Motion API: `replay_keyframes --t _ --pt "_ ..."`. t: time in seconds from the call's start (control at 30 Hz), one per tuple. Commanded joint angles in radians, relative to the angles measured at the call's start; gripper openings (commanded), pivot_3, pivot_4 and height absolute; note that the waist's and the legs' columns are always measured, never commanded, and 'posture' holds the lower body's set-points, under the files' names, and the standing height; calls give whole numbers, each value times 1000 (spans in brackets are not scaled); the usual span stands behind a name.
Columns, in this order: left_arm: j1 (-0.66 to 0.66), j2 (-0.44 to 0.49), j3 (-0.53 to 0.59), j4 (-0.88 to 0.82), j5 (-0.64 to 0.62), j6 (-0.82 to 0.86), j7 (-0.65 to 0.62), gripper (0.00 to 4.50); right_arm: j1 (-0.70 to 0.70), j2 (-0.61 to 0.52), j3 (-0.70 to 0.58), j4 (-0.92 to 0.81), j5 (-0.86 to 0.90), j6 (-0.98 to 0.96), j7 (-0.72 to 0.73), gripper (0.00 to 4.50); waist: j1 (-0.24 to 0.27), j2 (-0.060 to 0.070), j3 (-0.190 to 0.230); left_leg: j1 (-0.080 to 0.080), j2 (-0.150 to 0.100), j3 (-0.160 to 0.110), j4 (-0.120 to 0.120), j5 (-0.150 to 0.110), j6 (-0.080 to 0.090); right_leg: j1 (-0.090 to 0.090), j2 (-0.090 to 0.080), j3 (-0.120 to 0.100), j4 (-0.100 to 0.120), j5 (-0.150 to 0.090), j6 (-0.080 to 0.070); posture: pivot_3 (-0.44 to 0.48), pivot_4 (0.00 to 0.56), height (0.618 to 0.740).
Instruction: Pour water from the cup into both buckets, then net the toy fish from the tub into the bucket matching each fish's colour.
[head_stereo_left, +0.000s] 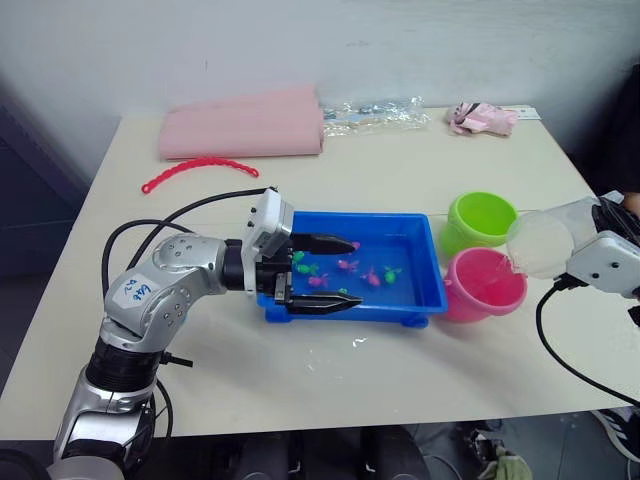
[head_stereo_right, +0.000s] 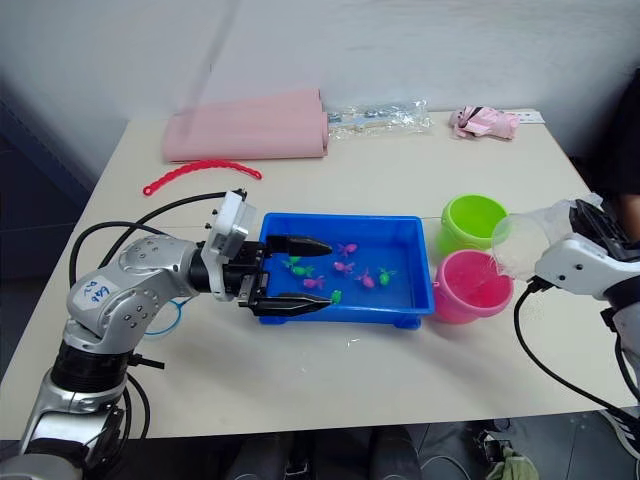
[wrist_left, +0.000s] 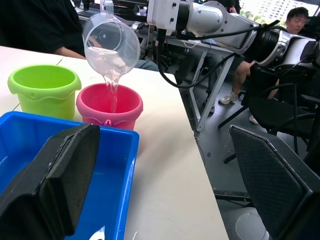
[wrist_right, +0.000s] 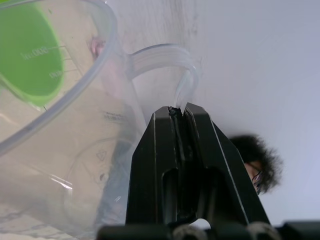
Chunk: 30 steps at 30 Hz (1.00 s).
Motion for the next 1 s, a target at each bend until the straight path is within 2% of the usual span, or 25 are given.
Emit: replay_keyframes --t 0.03,0.27,0.57,0.77,0.9,1.0 --pt "-26 -6 6 3 4 -20 -9 4500 -19 36 -64 -1 103 61 21 71 0 0 0 0 0 0 0 0 0 0 0 0 0 0 0 0 150 738" --pt "-56 -43 19 47 8 -16 23 4500 -96 159 -98 -43 340 303 65 71 0 0 0 0 0 0 0 0 1 0 0 0 0 0 0 0 150 738" --pt "-100 -85 2 87 66 -49 52 4500 -279 193 -94 -27 411 526 -15 71 -1 0 0 0 0 0 0 0 1 0 0 0 1 0 0 0 150 738" --pt "-114 -96 6 104 91 -72 57 4500 -393 128 -35 97 363 501 -40 71 0 0 0 -1 -1 0 0 1 1 0 -1 -1 1 0 0 0 150 738" --pt "-126 -102 2 118 122 -84 82 4500 -443 26 134 212 193 340 -57 71 -3 0 0 0 -1 0 0 1 1 -1 -1 0 1 0 0 0 150 738" --pt "-126 -101 -2 121 141 -90 95 4500 -486 -5 217 264 106 266 -93 71 -4 0 0 0 -1 0 0 1 1 -1 -1 0 1 0 0 0 150 738"
